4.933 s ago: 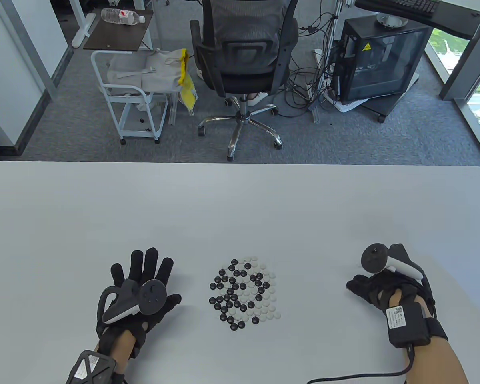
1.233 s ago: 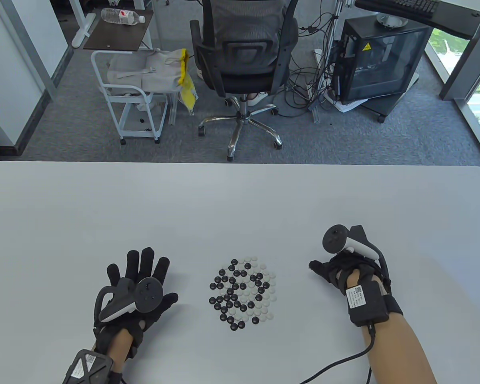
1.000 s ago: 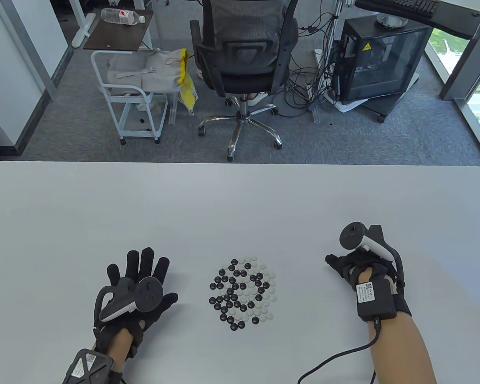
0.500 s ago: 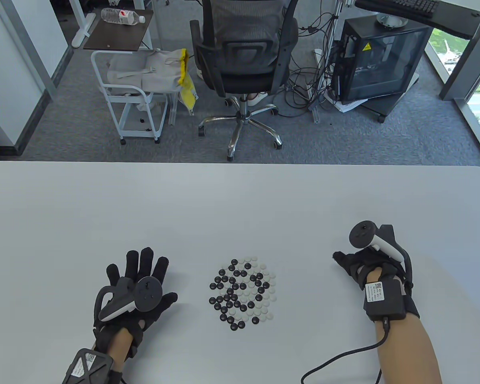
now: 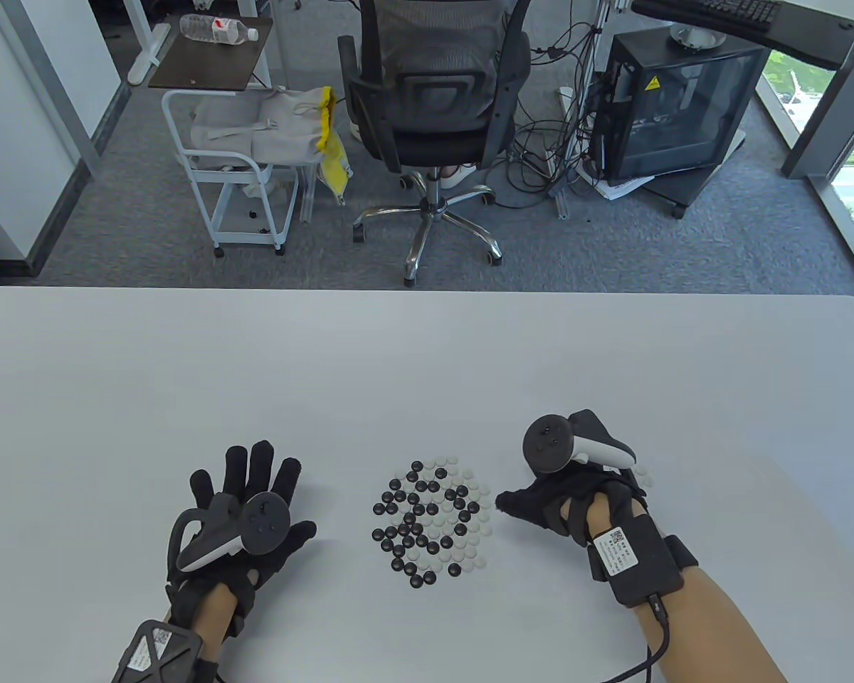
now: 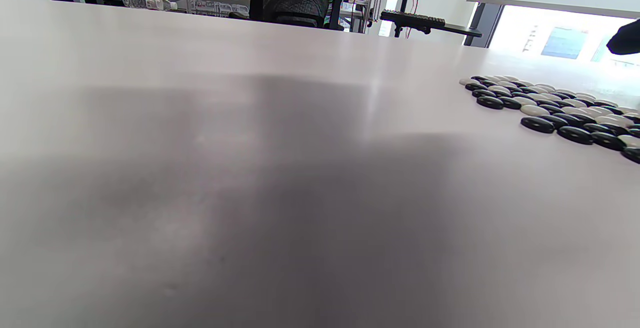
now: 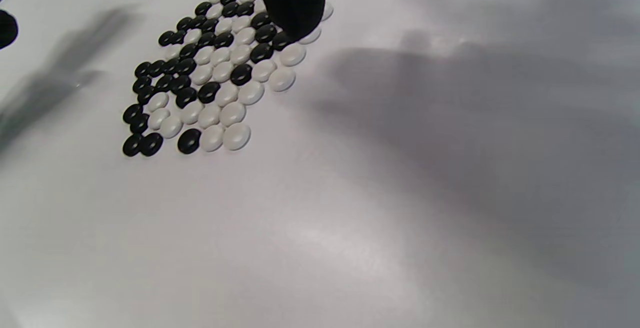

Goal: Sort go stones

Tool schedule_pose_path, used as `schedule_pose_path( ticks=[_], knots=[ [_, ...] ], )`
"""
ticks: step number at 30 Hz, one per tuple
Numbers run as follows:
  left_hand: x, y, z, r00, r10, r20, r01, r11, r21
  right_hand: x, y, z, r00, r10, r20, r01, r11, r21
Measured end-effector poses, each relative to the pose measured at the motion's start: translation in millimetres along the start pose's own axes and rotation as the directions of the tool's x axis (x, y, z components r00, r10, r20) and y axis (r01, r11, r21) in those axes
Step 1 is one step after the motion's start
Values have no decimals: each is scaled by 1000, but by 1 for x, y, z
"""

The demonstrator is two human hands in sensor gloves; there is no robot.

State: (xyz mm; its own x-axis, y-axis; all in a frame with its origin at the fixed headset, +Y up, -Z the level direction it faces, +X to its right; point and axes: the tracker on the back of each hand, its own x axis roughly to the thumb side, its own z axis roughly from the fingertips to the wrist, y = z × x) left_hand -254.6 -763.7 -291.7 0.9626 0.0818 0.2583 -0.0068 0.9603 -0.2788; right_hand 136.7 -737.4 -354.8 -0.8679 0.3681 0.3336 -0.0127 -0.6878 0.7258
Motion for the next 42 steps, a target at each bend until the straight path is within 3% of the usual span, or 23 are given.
schedule_pose_path(
  ticks=[6, 11, 17, 26, 42],
  knots=[
    [-1, 0, 0, 1000, 8, 0, -8, 1000, 4, 17, 15, -18, 998, 18, 57, -22, 998, 58],
    [-2, 0, 1, 1000, 10, -1, -10, 1000, 6, 10, 19, -25, 1000, 23, 19, -24, 997, 72],
    [-2, 0, 1, 1000, 13, -2, -13, 1000, 8, -32, 0, -11, 988, -41, -147, 41, 999, -5],
    [-3, 0, 1, 1000, 10, -4, -10, 1000, 3, -105, -15, 23, 909, -140, -392, 97, 987, -126],
    [-5, -1, -1, 1000, 17, -13, -17, 1000, -11, -140, -15, 42, 857, -210, -470, 123, 970, -209]
  ],
)
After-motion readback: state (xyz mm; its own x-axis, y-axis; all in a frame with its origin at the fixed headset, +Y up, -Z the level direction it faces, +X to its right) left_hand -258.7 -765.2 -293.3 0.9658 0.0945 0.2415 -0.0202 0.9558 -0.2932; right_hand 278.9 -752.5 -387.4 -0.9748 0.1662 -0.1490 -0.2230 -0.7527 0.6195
